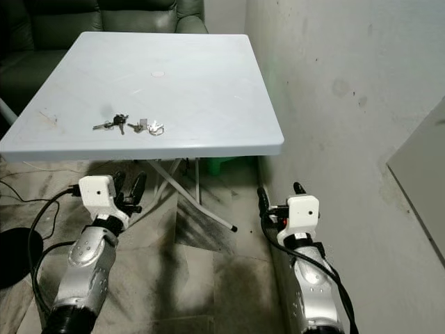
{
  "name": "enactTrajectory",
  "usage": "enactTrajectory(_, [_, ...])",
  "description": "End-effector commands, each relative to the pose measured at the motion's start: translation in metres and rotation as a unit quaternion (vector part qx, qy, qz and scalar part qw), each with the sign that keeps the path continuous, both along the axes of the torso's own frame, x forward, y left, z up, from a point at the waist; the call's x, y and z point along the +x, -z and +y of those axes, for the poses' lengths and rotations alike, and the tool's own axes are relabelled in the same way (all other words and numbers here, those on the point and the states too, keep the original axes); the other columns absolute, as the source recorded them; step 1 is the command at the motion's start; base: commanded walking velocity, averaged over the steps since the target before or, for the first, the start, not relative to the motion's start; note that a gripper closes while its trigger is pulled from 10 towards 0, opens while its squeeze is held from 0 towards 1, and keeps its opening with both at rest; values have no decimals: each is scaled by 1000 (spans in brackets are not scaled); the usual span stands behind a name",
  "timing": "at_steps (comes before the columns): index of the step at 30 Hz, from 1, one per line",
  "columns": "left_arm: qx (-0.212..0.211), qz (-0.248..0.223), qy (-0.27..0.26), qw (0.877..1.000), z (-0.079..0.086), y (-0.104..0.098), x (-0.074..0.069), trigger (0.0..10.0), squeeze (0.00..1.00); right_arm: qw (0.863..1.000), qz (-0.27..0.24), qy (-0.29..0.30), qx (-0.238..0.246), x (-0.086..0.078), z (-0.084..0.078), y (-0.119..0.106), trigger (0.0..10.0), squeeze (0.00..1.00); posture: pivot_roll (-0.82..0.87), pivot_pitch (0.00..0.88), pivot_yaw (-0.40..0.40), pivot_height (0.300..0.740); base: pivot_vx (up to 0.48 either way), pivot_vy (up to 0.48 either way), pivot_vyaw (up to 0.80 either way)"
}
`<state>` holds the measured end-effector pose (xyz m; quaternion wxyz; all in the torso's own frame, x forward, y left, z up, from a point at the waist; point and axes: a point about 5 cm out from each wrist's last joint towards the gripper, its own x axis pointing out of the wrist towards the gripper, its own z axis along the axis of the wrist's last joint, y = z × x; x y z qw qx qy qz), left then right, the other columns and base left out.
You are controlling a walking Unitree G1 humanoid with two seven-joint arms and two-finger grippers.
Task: Hang keys on a hook
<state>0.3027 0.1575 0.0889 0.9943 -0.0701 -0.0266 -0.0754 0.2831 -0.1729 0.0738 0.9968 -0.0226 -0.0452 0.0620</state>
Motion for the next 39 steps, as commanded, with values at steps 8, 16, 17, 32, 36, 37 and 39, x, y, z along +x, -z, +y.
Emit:
enactTrajectory(8, [41,21,23,999,4,-3,4,10000,0,999,-9,-18,-27,1,3,-12,10000,0,-39,97,3,740,0,0,0])
enactTrajectory(16, [28,11,27,999,3,-11,13,10000,0,999,-16,-18,-39,8,-2,-19,10000,0,-37,77,-9,740,0,227,0])
enactTrajectory(17, [28,11,28,999,3,-12,14,10000,0,999,-15,-18,-40,8,-2,-19,10000,0,-37,76,-9,740,0,375,0])
enactTrajectory(32, [33,7,31,999,0,-15,22,10000,0,998,-6,-33,-62,9,1,-15,10000,0,-36,42,-19,740,0,407,0])
enactTrajectory(36, [34,6,36,999,-1,-15,22,10000,0,996,-6,-35,-83,8,0,-15,10000,0,-36,36,-20,740,0,466,0])
enactTrajectory(37, [34,6,36,999,-1,-15,22,10000,0,996,-6,-36,-87,8,0,-15,10000,0,-36,36,-20,740,0,469,0])
enactTrajectory(39, [34,5,38,999,-2,-15,23,10000,0,996,-5,-34,-84,8,-1,-15,10000,0,-37,32,-20,740,0,465,609])
